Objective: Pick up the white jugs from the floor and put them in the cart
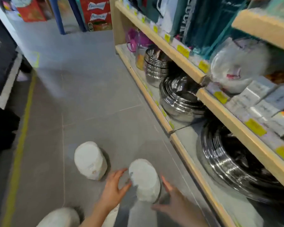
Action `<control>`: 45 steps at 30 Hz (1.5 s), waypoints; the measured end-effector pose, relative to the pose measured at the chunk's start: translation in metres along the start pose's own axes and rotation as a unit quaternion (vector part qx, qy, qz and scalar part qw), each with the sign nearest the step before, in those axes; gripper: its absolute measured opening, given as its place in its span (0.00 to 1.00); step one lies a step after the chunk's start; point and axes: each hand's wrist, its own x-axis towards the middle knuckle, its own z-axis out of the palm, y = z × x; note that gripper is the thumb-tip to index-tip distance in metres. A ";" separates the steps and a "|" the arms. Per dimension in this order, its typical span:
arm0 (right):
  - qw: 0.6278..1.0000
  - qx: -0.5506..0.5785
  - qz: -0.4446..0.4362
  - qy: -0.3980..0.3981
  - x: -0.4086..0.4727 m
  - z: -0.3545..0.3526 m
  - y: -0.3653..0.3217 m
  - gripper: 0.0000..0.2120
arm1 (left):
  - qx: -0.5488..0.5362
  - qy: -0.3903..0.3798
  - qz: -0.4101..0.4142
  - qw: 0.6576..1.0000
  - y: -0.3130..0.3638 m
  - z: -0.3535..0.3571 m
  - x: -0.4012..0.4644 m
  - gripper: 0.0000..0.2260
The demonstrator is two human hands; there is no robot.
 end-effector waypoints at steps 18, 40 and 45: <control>0.970 0.165 -0.089 0.155 0.101 0.094 0.089 0.42 | -0.279 0.018 -0.010 0.960 -0.081 0.117 0.093 0.24; 0.950 0.279 -0.133 0.038 -0.198 -0.216 -0.284 0.35 | -0.270 0.011 -0.041 0.962 0.351 -0.231 -0.048 0.30; 0.961 0.238 -0.140 0.034 -0.262 -0.236 -0.346 0.30 | -0.287 0.067 -0.080 0.952 0.412 -0.281 -0.108 0.27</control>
